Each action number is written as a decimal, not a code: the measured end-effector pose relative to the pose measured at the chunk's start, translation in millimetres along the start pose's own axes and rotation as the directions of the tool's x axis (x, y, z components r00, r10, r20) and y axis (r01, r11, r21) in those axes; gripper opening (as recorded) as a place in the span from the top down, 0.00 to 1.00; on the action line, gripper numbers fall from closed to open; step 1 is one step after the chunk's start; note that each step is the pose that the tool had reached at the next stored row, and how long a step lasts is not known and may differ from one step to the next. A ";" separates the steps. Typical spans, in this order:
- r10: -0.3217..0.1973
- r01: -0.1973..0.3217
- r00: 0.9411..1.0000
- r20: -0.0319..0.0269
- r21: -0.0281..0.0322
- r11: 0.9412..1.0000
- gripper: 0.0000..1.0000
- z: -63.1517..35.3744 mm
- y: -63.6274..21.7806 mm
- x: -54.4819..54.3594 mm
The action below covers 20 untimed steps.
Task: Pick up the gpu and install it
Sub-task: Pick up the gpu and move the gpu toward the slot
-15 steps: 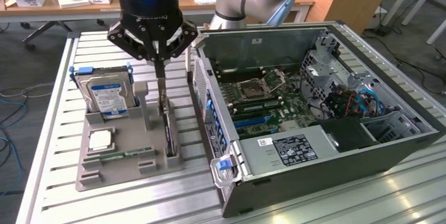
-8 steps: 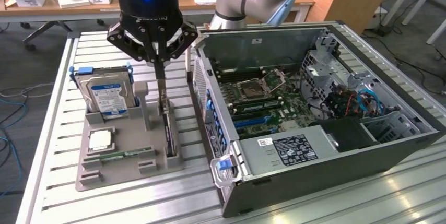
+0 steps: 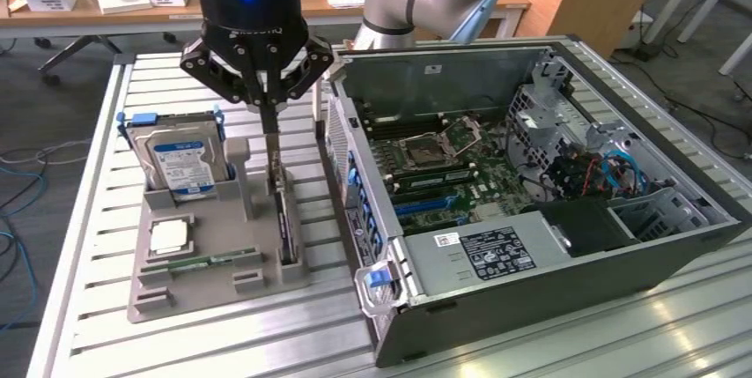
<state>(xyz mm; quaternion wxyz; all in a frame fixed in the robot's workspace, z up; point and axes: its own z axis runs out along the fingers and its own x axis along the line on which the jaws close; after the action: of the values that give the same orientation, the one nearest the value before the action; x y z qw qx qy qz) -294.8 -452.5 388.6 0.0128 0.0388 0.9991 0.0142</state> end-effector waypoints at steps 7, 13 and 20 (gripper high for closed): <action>0.000 0.000 1.000 0.000 0.000 1.000 0.71 0.0 0.0 0.0; 0.000 0.000 1.000 0.000 0.000 1.000 0.53 0.0 0.0 0.0; 0.000 0.000 1.000 0.000 0.000 1.000 0.53 2.7 -0.1 0.1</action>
<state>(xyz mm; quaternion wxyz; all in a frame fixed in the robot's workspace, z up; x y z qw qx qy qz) -294.8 -452.5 385.9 0.0129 0.0388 0.9991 0.0142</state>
